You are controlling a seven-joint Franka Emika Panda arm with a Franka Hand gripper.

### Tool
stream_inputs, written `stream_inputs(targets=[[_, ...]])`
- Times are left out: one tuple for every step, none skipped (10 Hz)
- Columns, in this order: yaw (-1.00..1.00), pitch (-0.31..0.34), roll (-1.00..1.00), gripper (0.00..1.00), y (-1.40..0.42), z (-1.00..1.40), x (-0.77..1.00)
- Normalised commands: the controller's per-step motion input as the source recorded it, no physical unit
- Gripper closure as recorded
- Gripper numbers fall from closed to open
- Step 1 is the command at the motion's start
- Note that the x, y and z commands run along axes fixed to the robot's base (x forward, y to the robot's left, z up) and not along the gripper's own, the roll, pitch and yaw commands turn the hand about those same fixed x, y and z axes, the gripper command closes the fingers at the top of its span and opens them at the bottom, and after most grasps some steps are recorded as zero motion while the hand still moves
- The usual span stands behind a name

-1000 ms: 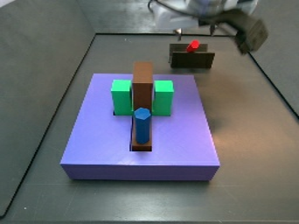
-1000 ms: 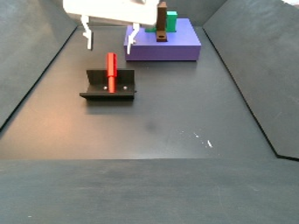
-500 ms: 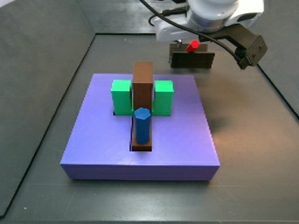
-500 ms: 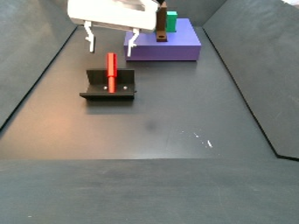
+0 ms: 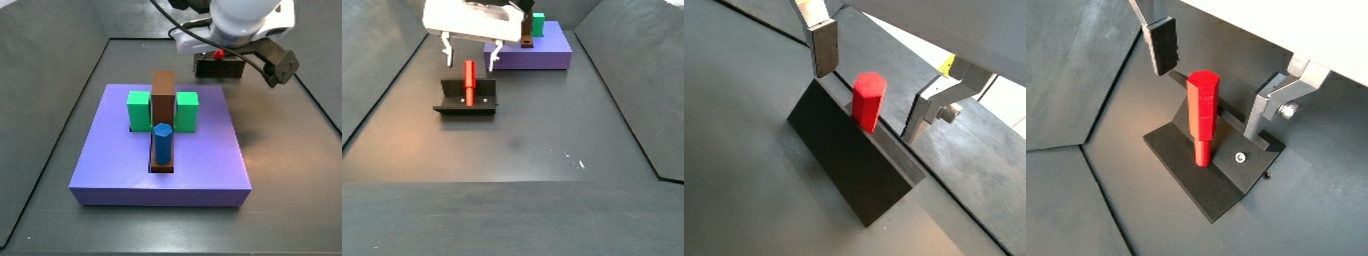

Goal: Pick up the red object. Move up. Place the red object on the fixture. Regrasp the red object. Move to above the board. Insert the red object.
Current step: Regrasp the red object.

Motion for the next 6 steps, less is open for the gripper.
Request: stream_inputs(targets=[[0.0, 0.0, 0.22, 0.0, 0.0, -0.12, 0.05], [0.0, 0.0, 0.14, 0.0, 0.0, 0.0, 0.0], [0.0, 0.0, 0.0, 0.0, 0.0, 0.0, 0.0], [0.0, 0.0, 0.0, 1.0, 0.0, 0.0, 0.0], [0.0, 0.0, 0.0, 1.0, 0.0, 0.0, 0.0], [0.0, 0.0, 0.0, 1.0, 0.0, 0.0, 0.0]])
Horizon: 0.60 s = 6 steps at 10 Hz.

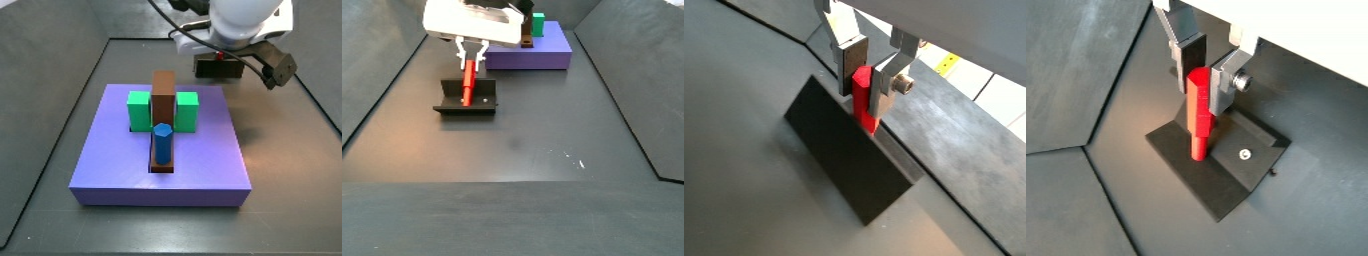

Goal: Pick up the red object. Move up. Place the red object on the fixture. Regrasp the red object. Move to above the board. Insert the red object.
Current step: Regrasp the red object.

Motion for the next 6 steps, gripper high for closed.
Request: stream_inputs(targets=[[0.0, 0.0, 0.0, 1.0, 0.0, 0.0, 0.0], [0.0, 0.0, 0.0, 1.0, 0.0, 0.0, 0.0], [0.0, 0.0, 0.0, 1.0, 0.0, 0.0, 0.0], [0.0, 0.0, 0.0, 1.0, 0.0, 0.0, 0.0], [0.0, 0.0, 0.0, 1.0, 0.0, 0.0, 0.0], [0.0, 0.0, 0.0, 1.0, 0.0, 0.0, 0.0]])
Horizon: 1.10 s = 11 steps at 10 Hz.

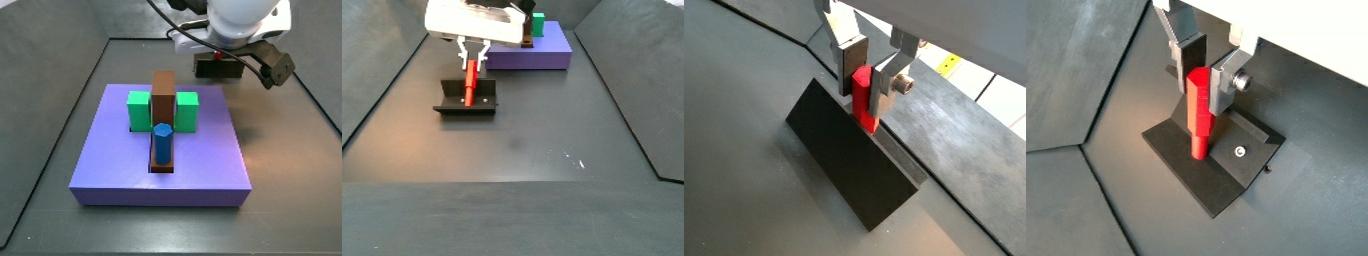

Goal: Pick up the red object. Move up. Place the red object on the fixture. Regrasp the red object. Move to above the board. Insert the red object.
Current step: Regrasp the red object, then move to above the board.

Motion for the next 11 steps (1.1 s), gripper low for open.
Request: stream_inputs(targets=[[0.0, 0.0, 0.0, 1.0, 0.0, 0.0, 0.0], [0.0, 0.0, 0.0, 1.0, 0.0, 0.0, 0.0], [0.0, 0.0, 0.0, 1.0, 0.0, 0.0, 0.0], [0.0, 0.0, 0.0, 1.0, 0.0, 0.0, 0.0], [0.0, 0.0, 0.0, 1.0, 0.0, 0.0, 0.0], [0.0, 0.0, 0.0, 1.0, 0.0, 0.0, 0.0], [0.0, 0.0, 0.0, 1.0, 0.0, 0.0, 0.0], [0.0, 0.0, 0.0, 1.0, 0.0, 1.4, 0.0], [-0.09, -0.01, -0.08, 1.0, -0.03, 1.4, 0.01], [-0.09, 0.008, -0.1, 1.0, -0.02, 1.4, -0.01], [-0.05, 0.048, -0.06, 1.0, -0.02, 1.4, 0.01]])
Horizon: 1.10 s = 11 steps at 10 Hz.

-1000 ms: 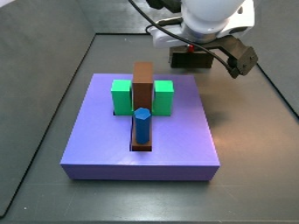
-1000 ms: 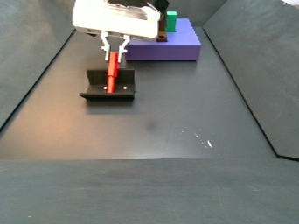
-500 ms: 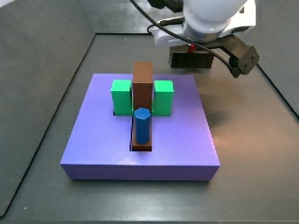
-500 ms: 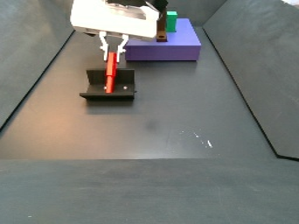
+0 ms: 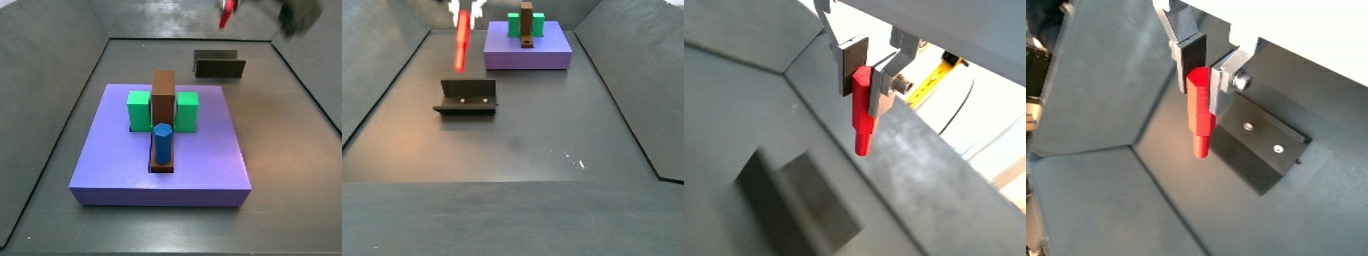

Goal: Pick up the red object. Move up. Place the red object on the fixture. Regrasp the red object. Move to above the board. Insert the red object.
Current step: Move to above the board.

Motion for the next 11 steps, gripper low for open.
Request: stream_inputs(targets=[[-0.04, 0.071, -0.04, 1.0, -0.02, 1.4, 0.01], [-0.02, 0.086, -0.01, 1.0, -0.03, 1.4, 0.01], [0.0, 0.093, -0.01, 1.0, -0.04, 1.4, 0.02], [0.01, 0.111, 0.0, 1.0, -0.01, 0.52, 0.03], [0.03, 0.107, 0.01, 1.0, -0.01, 0.17, 0.05], [-0.19, 0.235, -1.0, 1.0, -1.4, 0.28, -0.91], [-0.19, 0.232, -1.0, 1.0, -1.4, 0.28, -0.93], [-0.17, 0.225, -1.0, 1.0, -1.4, 0.31, -1.0], [-0.14, 0.232, -1.0, 1.0, -1.4, 0.29, -1.02], [-0.13, 0.241, -1.0, 1.0, -1.4, 0.3, -1.01], [-0.1, 0.251, -1.0, 1.0, -0.79, 0.18, -0.6]])
